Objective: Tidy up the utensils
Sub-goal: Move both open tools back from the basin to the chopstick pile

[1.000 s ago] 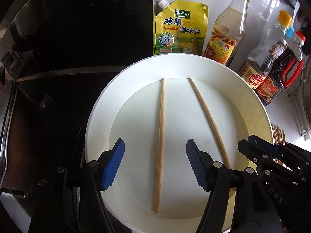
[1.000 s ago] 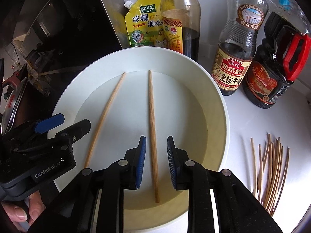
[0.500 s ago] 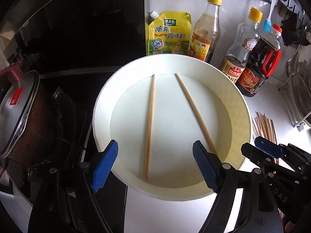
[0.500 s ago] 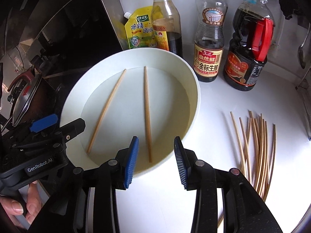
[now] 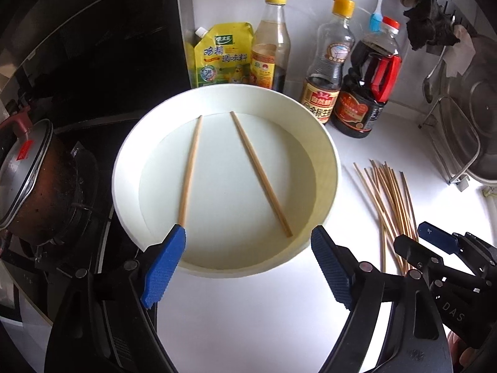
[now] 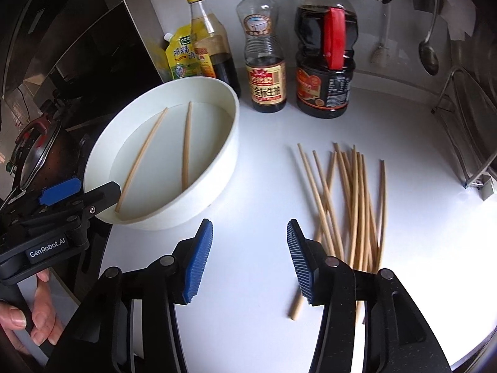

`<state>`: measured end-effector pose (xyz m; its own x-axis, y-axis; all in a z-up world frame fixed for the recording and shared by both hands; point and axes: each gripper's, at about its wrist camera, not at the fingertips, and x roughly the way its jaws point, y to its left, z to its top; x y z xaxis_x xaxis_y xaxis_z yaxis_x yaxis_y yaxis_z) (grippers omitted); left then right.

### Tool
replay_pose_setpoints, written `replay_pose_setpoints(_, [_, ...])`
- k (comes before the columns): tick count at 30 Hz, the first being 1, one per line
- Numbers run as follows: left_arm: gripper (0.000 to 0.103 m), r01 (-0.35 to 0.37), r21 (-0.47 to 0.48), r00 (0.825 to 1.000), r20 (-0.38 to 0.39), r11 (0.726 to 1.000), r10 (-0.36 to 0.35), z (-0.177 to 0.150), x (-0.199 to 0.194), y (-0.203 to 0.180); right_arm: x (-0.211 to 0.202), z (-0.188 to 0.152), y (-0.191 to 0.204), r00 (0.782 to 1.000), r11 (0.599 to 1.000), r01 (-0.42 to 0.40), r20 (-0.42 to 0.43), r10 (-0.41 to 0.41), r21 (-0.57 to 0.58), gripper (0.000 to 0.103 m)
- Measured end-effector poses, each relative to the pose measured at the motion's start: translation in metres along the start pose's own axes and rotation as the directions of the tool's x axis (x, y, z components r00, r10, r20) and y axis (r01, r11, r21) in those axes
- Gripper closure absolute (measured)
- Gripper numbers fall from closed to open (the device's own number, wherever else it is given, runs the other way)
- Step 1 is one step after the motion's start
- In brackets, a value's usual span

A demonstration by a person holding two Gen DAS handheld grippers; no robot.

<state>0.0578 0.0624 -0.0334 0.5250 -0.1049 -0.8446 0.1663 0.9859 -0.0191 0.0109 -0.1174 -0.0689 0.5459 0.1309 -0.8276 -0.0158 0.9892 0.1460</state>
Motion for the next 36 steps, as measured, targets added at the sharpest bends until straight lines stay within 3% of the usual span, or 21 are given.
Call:
replay_pose_setpoints(17, [0.015,0.119,0.096,0.993,-0.020,0.988,-0.118,-0.023,0.005,-0.115,-0.027,-0.050,-0.117,0.992,0.984,0.125,-0.017,-0.124,0.123,0.048])
replay_pose_setpoints(26, [0.014,0.094,0.133,0.991,-0.103,0.987,-0.080,-0.040,0.043,-0.154,0.003,-0.063,-0.155,0.990,0.980,0.140,-0.051,-0.134,0.140,0.048])
replay_pose_setpoints(36, [0.014,0.065,0.099,0.991,-0.126,0.993,-0.053,-0.057,0.085,-0.167,0.040,-0.057,-0.171,0.993,0.987,0.113,-0.043,-0.109,0.118,0.048])
